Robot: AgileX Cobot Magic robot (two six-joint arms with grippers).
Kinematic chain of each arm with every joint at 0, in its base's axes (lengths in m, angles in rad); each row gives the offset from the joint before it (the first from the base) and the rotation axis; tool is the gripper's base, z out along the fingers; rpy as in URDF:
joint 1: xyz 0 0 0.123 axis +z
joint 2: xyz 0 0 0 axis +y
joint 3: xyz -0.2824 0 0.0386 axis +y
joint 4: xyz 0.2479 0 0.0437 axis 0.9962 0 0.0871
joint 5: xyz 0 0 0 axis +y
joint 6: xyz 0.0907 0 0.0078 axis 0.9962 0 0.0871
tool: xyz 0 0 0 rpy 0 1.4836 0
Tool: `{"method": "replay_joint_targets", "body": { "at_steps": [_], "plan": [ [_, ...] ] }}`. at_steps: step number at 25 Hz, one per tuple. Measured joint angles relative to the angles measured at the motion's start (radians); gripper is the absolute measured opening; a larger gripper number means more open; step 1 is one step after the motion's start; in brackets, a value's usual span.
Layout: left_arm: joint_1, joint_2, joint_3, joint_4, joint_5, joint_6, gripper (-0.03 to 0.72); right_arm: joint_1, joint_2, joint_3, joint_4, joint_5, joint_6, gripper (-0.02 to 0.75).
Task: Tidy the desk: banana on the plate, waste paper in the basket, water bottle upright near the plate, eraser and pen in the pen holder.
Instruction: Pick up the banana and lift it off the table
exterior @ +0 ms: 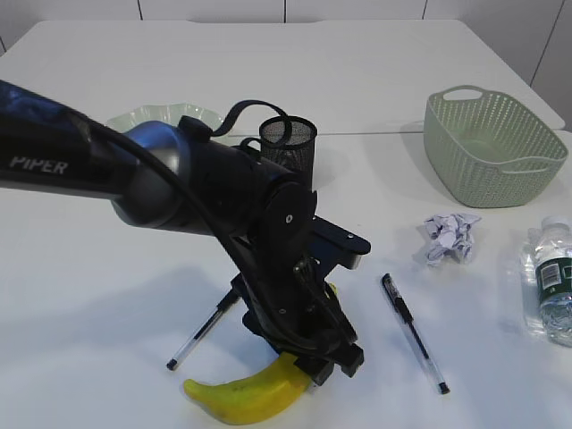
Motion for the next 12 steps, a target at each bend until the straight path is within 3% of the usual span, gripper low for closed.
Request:
{"method": "replay_joint_targets", "body": {
  "at_steps": [3,8,12],
  "plan": [
    [0.000,0.002,0.000,0.000,0.000,0.000,0.411,0.000,0.000,0.000,0.002,0.000,0.000,0.534],
    [0.000,0.003,-0.002,-0.004,0.000,-0.002,0.262,0.000,0.000,0.000,0.003,0.000,0.000,0.533],
    [0.000,0.003,-0.002,-0.004,0.009,-0.002,0.236,0.000,0.000,0.000,0.005,0.000,0.000,0.533]
  ]
}}
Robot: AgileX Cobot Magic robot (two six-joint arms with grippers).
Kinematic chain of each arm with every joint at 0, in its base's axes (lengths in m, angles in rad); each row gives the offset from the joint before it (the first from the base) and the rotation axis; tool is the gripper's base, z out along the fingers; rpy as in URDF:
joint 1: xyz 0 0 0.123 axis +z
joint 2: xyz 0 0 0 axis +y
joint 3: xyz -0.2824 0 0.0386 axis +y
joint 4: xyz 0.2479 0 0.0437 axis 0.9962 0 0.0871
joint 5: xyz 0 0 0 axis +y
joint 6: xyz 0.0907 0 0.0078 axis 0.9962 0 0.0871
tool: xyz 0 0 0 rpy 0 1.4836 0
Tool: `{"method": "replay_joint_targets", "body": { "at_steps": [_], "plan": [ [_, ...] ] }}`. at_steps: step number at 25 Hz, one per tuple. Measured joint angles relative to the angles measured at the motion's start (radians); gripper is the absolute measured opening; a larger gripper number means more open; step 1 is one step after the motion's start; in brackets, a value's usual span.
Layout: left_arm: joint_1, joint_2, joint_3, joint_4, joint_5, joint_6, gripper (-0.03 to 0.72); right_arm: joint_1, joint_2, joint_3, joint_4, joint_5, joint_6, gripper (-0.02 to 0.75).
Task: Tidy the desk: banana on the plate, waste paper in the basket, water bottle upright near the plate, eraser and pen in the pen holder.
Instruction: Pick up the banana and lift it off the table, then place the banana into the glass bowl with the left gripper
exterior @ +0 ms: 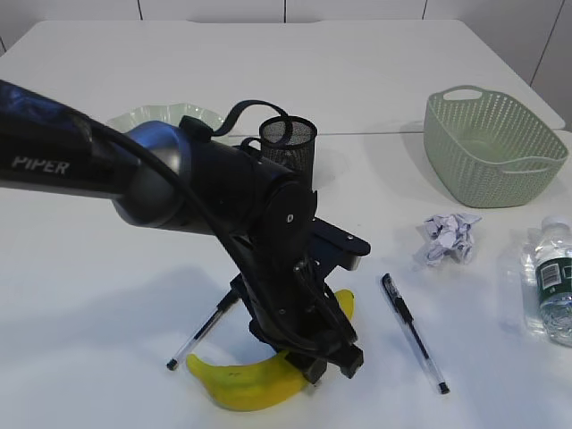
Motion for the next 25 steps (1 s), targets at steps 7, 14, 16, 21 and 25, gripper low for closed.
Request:
{"method": "replay_joint_targets", "body": {
  "at_steps": [7,14,16,21,25],
  "plan": [
    [-0.002,-0.046,-0.043,0.078,0.103,-0.002,0.235,0.000,0.000,0.000,0.001,0.000,-0.002,0.534],
    [0.091,-0.215,-0.128,0.235,0.108,-0.002,0.235,0.000,0.000,0.000,0.001,0.000,-0.018,0.533],
    [0.166,-0.243,-0.154,0.249,0.108,-0.002,0.235,0.000,0.000,0.000,0.001,0.000,-0.018,0.533],
    [0.385,-0.252,-0.215,0.255,0.063,-0.002,0.235,0.000,0.000,0.000,0.001,-0.004,-0.022,0.533],
    [0.567,-0.250,-0.267,0.197,-0.040,-0.002,0.235,0.000,0.000,0.000,0.001,-0.011,-0.024,0.534]
  ]
}}
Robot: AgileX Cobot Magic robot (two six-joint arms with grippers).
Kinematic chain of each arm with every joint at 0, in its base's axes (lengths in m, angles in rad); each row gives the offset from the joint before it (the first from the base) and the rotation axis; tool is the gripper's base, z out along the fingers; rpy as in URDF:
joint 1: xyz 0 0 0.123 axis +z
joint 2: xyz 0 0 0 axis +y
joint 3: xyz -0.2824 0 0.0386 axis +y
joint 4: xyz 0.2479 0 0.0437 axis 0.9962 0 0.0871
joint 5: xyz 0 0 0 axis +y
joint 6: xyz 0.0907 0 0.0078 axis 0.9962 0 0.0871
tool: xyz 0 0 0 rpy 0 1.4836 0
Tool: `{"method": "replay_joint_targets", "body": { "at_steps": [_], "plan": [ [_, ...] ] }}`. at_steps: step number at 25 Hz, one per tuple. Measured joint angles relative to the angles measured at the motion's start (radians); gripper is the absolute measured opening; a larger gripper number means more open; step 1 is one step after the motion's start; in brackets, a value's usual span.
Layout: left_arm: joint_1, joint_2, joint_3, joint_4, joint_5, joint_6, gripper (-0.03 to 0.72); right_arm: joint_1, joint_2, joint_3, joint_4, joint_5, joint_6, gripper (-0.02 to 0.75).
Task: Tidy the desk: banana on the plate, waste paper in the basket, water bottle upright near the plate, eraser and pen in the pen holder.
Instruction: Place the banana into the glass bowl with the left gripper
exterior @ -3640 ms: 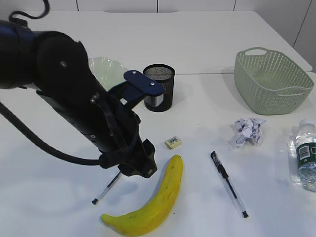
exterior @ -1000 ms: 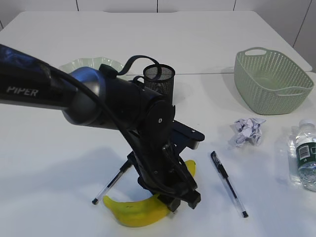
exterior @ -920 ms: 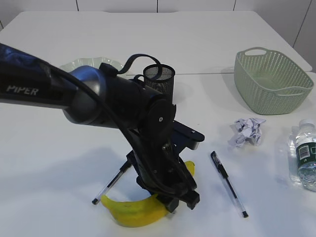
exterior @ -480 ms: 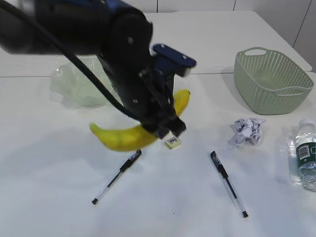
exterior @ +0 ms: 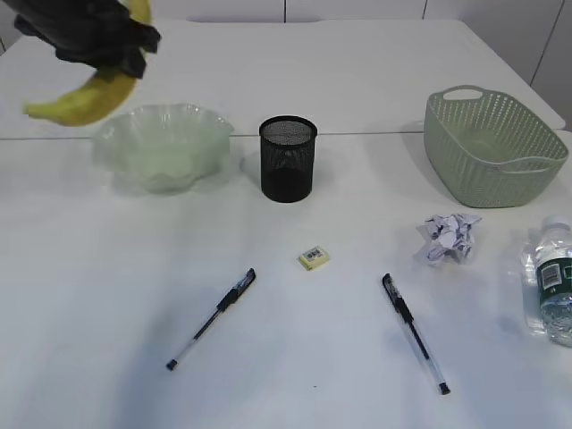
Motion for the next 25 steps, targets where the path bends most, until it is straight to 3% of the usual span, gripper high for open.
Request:
{"method": "replay_joint_targets", "body": {
  "at_steps": [5,15,25],
  "plan": [
    [0.114,0.074,-0.122,-0.063,-0.049,0.001,0.235,0.000,0.014,0.000,0.000,-0.014,-0.002,0.534],
    [0.127,0.445,-0.501,-0.232,0.045,0.062,0.235,0.000,0.085,0.000,0.000,-0.022,-0.021,0.533],
    [0.139,0.552,-0.552,-0.307,0.039,0.066,0.234,0.000,0.096,0.000,0.000,-0.064,-0.021,0.533]
  ]
}}
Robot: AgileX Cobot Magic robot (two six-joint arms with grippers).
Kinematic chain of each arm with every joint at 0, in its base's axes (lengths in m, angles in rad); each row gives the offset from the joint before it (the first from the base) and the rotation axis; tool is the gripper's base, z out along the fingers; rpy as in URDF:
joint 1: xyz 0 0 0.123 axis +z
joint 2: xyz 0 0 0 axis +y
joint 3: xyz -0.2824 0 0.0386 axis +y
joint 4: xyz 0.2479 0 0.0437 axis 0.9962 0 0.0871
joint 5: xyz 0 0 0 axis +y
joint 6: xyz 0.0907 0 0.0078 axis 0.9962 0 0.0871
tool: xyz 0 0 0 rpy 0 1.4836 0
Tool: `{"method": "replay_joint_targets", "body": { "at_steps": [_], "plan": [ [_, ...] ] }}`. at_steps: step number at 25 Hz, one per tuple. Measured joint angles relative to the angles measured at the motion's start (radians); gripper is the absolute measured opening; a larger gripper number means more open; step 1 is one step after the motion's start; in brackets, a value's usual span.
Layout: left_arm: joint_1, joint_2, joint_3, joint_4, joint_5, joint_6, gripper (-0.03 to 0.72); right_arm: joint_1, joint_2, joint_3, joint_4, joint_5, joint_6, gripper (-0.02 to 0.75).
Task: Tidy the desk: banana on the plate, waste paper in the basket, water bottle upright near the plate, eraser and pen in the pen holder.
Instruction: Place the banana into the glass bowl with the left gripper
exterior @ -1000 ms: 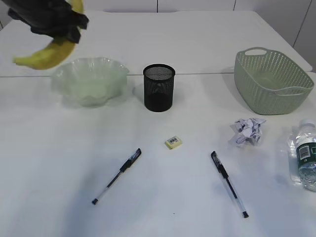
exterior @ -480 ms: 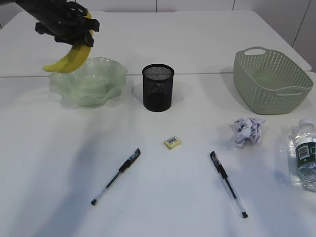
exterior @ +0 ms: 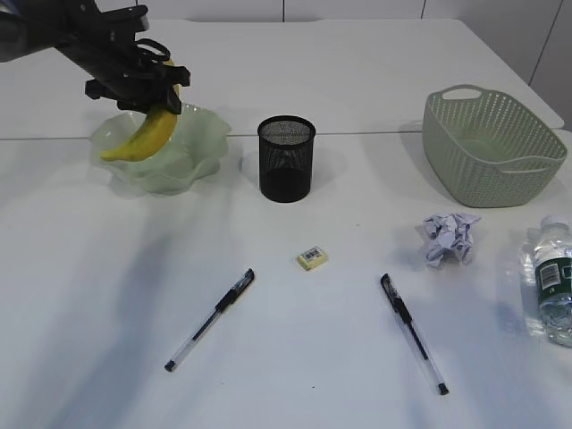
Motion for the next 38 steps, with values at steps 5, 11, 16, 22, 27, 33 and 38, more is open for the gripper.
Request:
{"method": "replay_joint_targets", "body": {
  "at_steps": [5,11,16,22,27,33,38],
  "plan": [
    [0.000,0.015,0.000,-0.011,-0.003,0.002,0.234,0.000,0.000,0.000,0.000,-0.022,0.000,0.533],
    [0.000,0.015,0.000,-0.034,-0.009,0.002,0.235,0.000,0.000,0.000,0.000,-0.038,0.000,0.534],
    [0.000,0.015,0.000,-0.042,-0.009,0.002,0.267,0.000,0.000,0.000,0.000,-0.040,0.000,0.534],
    [0.000,0.015,0.000,-0.043,-0.006,0.002,0.297,0.000,0.000,0.000,0.000,-0.040,0.000,0.533],
    [0.000,0.015,0.000,-0.043,-0.003,0.002,0.300,0.000,0.000,0.000,0.000,-0.040,0.000,0.533],
    [0.000,0.015,0.000,-0.045,0.002,0.002,0.373,0.000,0.000,0.000,0.000,-0.040,0.000,0.533],
    [0.000,0.015,0.000,-0.046,0.018,0.002,0.424,0.000,0.000,0.000,0.000,-0.040,0.000,0.533]
  ]
}}
